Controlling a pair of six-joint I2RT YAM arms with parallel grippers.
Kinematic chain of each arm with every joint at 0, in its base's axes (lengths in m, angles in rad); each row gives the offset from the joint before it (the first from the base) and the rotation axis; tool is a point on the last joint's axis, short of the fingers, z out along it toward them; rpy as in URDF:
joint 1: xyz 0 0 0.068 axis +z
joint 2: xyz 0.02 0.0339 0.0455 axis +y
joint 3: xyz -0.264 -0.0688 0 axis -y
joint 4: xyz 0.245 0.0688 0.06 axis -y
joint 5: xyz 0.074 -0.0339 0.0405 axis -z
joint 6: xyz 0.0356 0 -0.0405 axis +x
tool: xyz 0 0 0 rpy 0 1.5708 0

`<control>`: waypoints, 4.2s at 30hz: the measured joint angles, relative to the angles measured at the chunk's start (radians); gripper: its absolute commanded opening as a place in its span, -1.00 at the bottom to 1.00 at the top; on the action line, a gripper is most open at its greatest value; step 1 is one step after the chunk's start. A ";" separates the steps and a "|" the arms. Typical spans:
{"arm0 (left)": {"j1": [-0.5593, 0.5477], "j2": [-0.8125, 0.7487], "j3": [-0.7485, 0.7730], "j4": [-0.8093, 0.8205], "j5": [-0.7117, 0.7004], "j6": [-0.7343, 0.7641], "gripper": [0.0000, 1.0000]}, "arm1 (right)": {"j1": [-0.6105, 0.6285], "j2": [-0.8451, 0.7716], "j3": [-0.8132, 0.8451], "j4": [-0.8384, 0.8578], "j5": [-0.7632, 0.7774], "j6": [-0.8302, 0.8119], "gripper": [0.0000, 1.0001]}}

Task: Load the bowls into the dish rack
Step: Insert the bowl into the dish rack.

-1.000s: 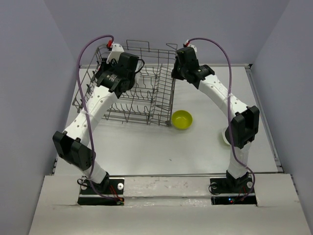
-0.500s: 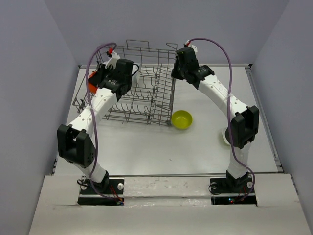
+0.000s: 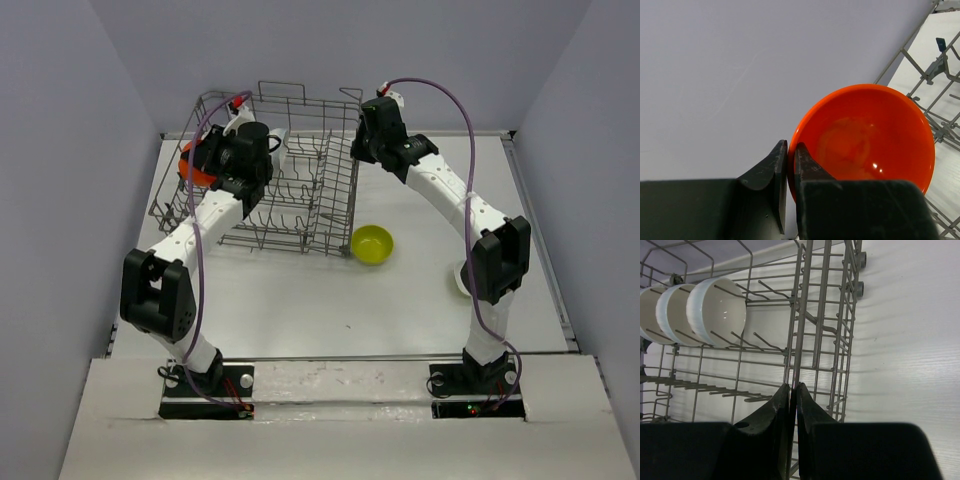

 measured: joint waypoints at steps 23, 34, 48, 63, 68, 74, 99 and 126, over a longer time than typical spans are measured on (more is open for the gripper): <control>-0.008 0.084 -0.066 0.089 0.095 0.156 -1.00 | 0.000 0.000 -0.002 0.003 0.000 0.000 -0.99; -0.055 0.119 -0.090 0.135 0.075 0.216 -1.00 | 0.000 -0.001 -0.003 0.005 0.000 0.000 -0.99; -0.068 0.164 -0.098 0.180 -0.016 0.266 -1.00 | -0.006 -0.018 -0.039 0.040 -0.005 0.004 -0.99; -0.068 0.196 -0.109 0.196 -0.049 0.285 -1.00 | -0.019 -0.038 -0.086 0.091 -0.026 0.019 -0.99; -0.073 0.213 -0.109 0.201 -0.050 0.290 -1.00 | -0.025 -0.045 -0.105 0.111 -0.037 0.025 -0.99; -0.093 0.221 -0.109 0.223 -0.063 0.310 -1.00 | -0.027 -0.051 -0.119 0.128 -0.050 0.027 -0.99; -0.150 0.280 -0.171 0.511 -0.067 0.570 -1.00 | -0.051 -0.064 -0.151 0.163 -0.101 0.042 -0.99; -0.116 0.315 -0.304 1.004 0.011 0.998 -1.00 | -0.063 -0.064 -0.151 0.163 -0.127 0.042 -0.99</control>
